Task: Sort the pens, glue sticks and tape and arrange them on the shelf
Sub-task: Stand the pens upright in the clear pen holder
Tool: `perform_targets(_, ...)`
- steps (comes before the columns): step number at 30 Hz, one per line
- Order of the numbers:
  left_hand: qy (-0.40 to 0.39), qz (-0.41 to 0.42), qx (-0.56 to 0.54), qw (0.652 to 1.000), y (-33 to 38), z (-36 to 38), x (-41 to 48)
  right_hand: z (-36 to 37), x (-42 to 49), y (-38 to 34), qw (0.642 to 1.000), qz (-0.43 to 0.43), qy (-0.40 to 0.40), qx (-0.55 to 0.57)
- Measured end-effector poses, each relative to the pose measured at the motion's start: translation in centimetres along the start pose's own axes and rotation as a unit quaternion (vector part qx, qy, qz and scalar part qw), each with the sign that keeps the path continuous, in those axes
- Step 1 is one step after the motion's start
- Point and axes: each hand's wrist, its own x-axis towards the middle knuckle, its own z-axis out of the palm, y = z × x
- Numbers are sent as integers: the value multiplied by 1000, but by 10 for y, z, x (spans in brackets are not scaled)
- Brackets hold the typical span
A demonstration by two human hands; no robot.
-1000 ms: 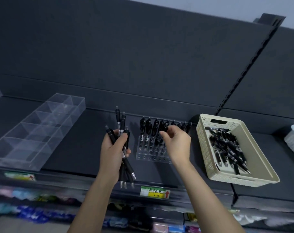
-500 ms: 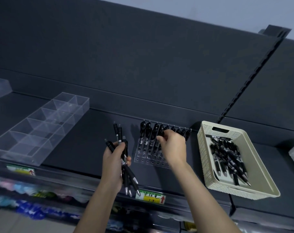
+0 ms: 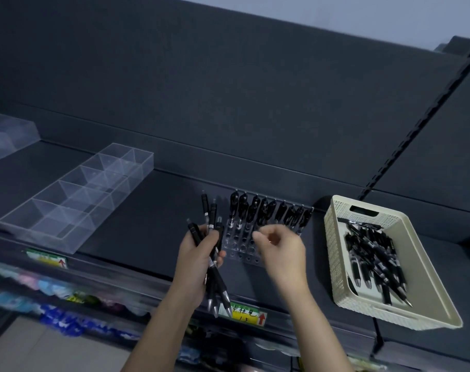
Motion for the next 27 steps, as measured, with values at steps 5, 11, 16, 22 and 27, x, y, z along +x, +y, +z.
perform_targets(5, -52, -5, 39, 998, -10, 11, -5, 14, -8, -5, 965, 90, -151, 194)
perform_targets(11, -38, -15, 27, 999, -15, 11, -2, 12, -1, -7, 962, 97, -106, 231)
perform_targets(16, -37, -13, 43, 998, -20, 14, 2, 13, -1, -9, 960, 107, -123, 229)
perform_targets(22, -27, 0, 57, 998, -22, 15, 6, 7, 1, -8, 958, 127, -158, 205)
perform_targets(27, 35, 3, 11, 999, -23, 13, 13, -9, 3, -16, 969, 80, -92, 215)
